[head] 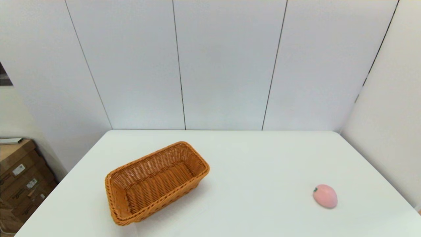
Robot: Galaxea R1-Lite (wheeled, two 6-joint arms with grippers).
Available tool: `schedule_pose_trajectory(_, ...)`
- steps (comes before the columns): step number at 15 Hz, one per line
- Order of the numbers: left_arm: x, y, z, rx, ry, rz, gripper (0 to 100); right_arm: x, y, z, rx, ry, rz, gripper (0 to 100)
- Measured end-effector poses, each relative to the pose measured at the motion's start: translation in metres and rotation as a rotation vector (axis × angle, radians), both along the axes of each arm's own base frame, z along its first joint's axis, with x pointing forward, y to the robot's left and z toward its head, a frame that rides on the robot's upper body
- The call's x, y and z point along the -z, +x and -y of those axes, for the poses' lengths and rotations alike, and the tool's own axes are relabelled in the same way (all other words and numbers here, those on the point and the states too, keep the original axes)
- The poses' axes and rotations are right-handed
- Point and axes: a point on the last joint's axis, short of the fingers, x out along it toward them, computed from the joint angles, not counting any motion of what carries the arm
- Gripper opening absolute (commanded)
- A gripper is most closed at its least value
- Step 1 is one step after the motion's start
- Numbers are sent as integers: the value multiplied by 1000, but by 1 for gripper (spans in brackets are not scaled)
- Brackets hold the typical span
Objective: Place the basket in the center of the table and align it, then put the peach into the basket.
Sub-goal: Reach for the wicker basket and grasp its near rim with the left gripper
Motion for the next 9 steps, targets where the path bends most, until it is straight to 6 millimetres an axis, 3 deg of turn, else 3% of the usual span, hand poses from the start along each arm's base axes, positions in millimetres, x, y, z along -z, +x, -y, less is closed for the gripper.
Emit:
schedule_pose_trajectory(4,-3,-1,0,-3,-1,14,100,0,0,0,0,0,0,100)
schedule_pose_trajectory(7,-39,-12,0,5,-42,94,100,0,0,0,-1,0,0,100)
schedule_pose_trajectory(9,-64,-11,0,8,-108,48,100,0,0,0,-1,0,0,100)
